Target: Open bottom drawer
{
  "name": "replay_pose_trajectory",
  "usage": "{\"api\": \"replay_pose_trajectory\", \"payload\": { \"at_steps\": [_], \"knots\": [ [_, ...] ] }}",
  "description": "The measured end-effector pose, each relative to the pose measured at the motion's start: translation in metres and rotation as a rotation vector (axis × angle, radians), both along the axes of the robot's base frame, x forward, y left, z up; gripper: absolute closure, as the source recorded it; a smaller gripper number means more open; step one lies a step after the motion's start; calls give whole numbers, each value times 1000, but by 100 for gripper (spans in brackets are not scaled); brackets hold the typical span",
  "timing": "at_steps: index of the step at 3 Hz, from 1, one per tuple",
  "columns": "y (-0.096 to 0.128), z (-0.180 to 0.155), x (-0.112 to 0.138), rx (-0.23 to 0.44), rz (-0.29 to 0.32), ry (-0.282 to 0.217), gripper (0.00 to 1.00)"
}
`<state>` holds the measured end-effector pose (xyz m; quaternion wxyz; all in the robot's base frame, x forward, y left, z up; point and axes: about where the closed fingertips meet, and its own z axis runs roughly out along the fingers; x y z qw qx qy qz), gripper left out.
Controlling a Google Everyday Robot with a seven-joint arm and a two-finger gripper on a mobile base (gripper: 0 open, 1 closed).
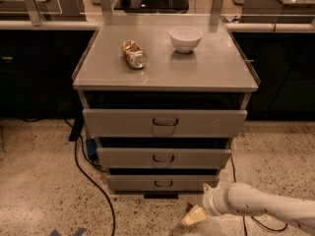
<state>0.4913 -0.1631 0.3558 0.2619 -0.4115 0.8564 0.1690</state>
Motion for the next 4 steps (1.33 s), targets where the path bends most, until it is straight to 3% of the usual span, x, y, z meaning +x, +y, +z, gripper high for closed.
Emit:
{"api": "replay_pose_trajectory", "payload": {
  "at_steps": [1,2,3,4],
  "knots": [
    [-15,-6,28,18,44,-113,0],
    [-24,0,46,4,42,-150,0],
    [-23,-1,45,5,42,-147,0],
    [-25,-30,54,11,49,-99,0]
  ]
}}
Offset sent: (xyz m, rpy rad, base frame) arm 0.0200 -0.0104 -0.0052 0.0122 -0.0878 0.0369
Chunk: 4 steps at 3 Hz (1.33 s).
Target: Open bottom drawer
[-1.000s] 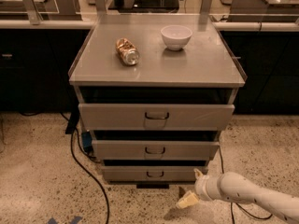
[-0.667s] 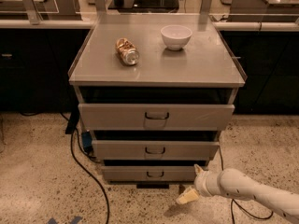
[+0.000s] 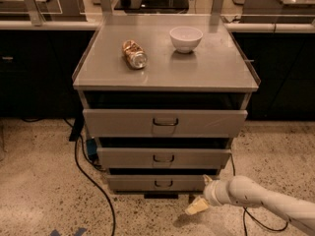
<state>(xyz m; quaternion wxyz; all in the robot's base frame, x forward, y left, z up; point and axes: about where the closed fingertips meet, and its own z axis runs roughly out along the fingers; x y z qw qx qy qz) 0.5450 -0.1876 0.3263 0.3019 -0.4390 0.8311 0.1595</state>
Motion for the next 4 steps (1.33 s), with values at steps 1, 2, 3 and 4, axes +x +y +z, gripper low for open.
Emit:
{"api": "replay_pose_trajectory", "payload": {
  "at_steps": [1,2,3,4],
  "knots": [
    [14,-44,0,99,45,50,0],
    [9,-66,-3,115,78,68,0],
    [10,-66,-3,115,78,69,0],
    [14,-82,-2,93,101,72,0]
  ]
}}
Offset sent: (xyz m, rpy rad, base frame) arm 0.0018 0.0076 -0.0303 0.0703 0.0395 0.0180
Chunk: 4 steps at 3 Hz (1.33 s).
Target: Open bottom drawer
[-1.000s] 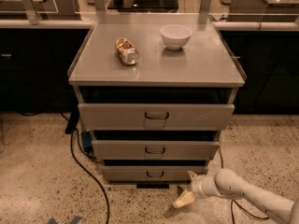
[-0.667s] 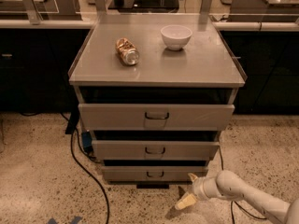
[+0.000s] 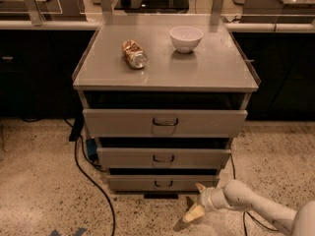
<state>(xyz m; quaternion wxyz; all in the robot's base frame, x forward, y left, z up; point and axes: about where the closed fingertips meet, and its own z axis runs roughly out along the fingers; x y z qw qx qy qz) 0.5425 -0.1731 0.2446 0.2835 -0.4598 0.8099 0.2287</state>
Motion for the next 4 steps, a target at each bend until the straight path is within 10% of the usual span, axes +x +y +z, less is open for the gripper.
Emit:
{"api": "replay_pose_trajectory", "payload": {
  "at_steps": [1,4],
  "knots": [
    [21,-41,8,-19,104,15,0],
    [2,-21,51,-51,61,-88,0]
  ]
}}
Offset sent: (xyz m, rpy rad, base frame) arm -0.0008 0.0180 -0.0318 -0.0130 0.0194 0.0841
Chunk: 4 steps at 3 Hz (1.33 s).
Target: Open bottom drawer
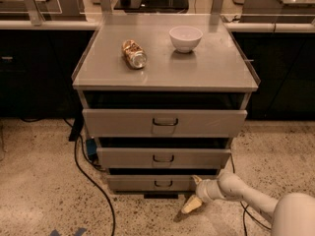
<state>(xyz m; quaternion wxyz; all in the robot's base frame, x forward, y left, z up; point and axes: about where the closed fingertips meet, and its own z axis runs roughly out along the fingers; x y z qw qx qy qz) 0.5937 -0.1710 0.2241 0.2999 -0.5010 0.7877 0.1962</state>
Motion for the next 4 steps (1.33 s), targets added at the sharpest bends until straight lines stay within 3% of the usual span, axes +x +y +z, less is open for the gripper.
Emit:
{"api": "replay_pose_trajectory", "payload": {
  "at_steps": [1,2,3,4],
  "knots": [
    [5,12,23,1,15,-79,0],
    [11,14,49,-25,54,-102,0],
    [11,12,47,-25,55,-102,0],
    [15,-14,36,-24,72,14,0]
  ]
}}
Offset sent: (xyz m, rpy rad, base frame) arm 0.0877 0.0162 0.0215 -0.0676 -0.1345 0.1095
